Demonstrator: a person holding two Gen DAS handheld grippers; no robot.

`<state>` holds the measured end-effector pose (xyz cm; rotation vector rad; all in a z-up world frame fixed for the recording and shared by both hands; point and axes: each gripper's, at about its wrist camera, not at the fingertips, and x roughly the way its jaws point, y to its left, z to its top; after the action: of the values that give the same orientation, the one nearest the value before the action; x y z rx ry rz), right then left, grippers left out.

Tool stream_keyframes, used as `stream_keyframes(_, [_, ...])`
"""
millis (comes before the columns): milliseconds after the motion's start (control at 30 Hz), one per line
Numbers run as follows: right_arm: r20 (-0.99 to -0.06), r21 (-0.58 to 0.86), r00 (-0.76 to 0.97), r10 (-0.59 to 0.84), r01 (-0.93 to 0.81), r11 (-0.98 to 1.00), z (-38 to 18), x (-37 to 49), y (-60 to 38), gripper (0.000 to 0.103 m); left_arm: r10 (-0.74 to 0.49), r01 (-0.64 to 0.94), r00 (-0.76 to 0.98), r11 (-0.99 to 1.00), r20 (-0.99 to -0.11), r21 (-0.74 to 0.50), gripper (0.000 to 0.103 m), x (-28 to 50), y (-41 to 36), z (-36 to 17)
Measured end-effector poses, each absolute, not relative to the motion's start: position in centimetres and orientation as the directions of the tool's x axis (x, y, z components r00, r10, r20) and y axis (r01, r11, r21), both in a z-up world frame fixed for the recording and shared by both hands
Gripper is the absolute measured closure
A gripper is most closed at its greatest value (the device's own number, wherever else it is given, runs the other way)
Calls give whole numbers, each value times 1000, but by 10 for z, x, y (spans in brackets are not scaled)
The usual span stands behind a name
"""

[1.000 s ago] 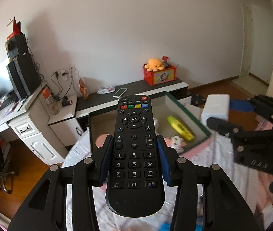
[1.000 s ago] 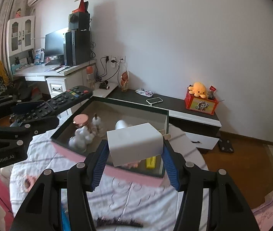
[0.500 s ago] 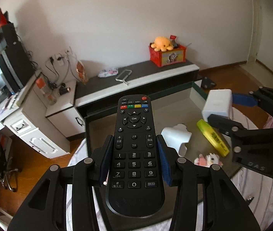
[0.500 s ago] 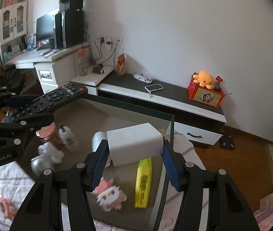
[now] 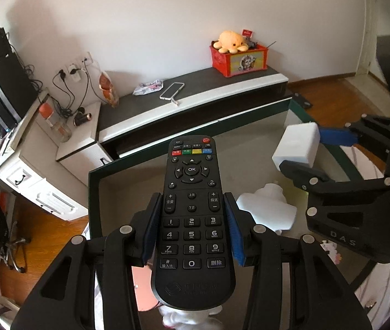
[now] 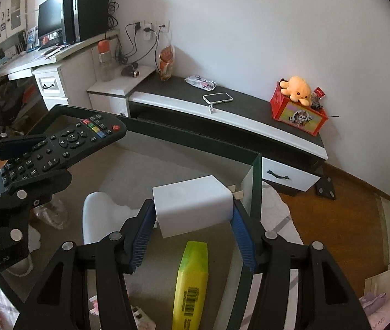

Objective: Organize rigid objects
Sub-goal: 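Carry remote and charger into the pink box and open both grippers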

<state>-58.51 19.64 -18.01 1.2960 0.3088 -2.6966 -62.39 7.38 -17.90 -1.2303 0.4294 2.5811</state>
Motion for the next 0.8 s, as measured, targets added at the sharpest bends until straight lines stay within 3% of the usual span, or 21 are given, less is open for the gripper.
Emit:
stream_keyframes(467, [-787,-118,-616,-38,211,-970,-181,-592,197,46,87,-338,-634,-925,-769,175,58,-619,77,-176])
stream_keyframes(533, [-779,-115,-625,-45,213,-970,-179,-590,197,45,91,-335,-642,-926,-761,172,52,-617,75,-172])
stream_keyframes(600, [-768,-113,-638,-48,209,-971,-174,-588,196,42,92,-327,-651,-930,-753,168,35,-614,73,-168])
stream_keyframes(700, [-747,-96,-662,-61,199,-975,-163,-581,196,36,71,-301,-683,-934,-727,192,21,-605,67,-159])
stream_keyframes(800, [-728,-94,-682,-64,191,-977,-153,-573,195,26,53,-268,-716,-941,-696,204,7,-594,60,-147])
